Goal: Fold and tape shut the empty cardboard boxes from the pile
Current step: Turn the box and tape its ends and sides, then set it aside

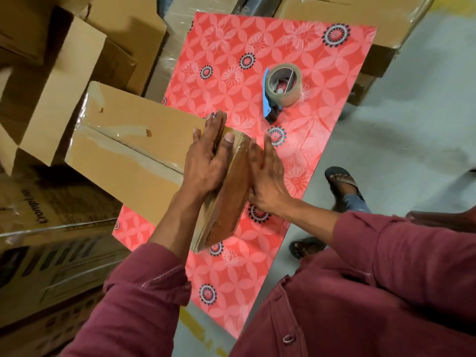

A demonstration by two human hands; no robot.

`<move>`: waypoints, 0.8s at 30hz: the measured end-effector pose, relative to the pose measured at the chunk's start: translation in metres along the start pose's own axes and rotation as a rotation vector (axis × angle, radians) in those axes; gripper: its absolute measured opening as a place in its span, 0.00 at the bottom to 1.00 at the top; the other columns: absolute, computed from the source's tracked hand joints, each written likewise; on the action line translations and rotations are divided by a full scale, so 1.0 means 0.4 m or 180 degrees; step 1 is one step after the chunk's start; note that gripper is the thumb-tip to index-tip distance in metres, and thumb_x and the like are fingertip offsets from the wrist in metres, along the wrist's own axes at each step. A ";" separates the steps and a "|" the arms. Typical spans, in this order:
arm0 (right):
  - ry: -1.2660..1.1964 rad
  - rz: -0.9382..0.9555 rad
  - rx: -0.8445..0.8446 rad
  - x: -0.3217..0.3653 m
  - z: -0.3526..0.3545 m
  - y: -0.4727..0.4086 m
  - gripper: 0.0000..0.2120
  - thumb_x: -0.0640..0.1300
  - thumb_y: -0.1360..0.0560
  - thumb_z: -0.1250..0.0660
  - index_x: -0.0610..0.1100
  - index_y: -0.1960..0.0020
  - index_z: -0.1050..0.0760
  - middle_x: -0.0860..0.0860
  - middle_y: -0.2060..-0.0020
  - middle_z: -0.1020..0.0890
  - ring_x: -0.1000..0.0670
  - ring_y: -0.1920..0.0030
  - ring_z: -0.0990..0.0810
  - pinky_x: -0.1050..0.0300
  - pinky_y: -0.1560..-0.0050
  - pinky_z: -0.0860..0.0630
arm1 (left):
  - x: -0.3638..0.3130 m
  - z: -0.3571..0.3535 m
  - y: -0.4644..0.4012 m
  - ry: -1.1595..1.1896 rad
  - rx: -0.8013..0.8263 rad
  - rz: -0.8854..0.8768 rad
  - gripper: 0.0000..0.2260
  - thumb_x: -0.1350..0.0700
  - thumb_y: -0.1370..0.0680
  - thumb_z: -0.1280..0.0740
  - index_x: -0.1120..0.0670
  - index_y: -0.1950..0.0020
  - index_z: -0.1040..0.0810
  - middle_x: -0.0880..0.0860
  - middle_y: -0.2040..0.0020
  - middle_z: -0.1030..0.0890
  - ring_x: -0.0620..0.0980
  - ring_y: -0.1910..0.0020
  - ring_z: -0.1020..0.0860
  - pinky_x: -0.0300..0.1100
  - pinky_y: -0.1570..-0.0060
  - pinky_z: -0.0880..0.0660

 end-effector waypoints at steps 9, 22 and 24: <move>0.0113 0.0796 0.0526 -0.021 -0.066 0.201 0.28 0.58 0.29 0.33 0.44 0.34 0.23 0.46 0.47 0.22 0.42 0.48 0.24 0.41 0.47 0.24 | 0.051 0.112 0.209 0.0763 -0.1008 0.0021 0.18 0.53 0.17 0.34 0.57 0.28 0.21 0.55 0.30 0.20 0.48 0.28 0.24 0.56 0.29 0.26; 0.0180 0.1246 0.0189 0.106 -0.165 0.238 0.35 0.72 0.37 0.27 0.46 0.46 0.31 0.45 0.49 0.29 0.44 0.50 0.29 0.44 0.51 0.26 | 0.254 0.060 0.514 -0.1389 -0.0247 -0.0613 0.40 0.35 0.26 0.30 0.50 0.18 0.34 0.52 0.17 0.38 0.53 0.18 0.39 0.56 0.21 0.37; 0.0116 0.1254 0.0184 0.103 -0.172 0.242 0.33 0.69 0.36 0.26 0.46 0.45 0.31 0.46 0.49 0.30 0.44 0.51 0.29 0.44 0.52 0.25 | 0.254 0.041 0.510 -0.1404 -0.0620 -0.0582 0.36 0.36 0.25 0.29 0.52 0.21 0.28 0.53 0.20 0.32 0.53 0.21 0.33 0.55 0.24 0.33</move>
Point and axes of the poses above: each hand's wrist, its own y-axis away from the middle knuckle, its own z-axis out of the back of the hand, x = y × z, the point moved 1 cm from there along -y, towards the middle knuckle
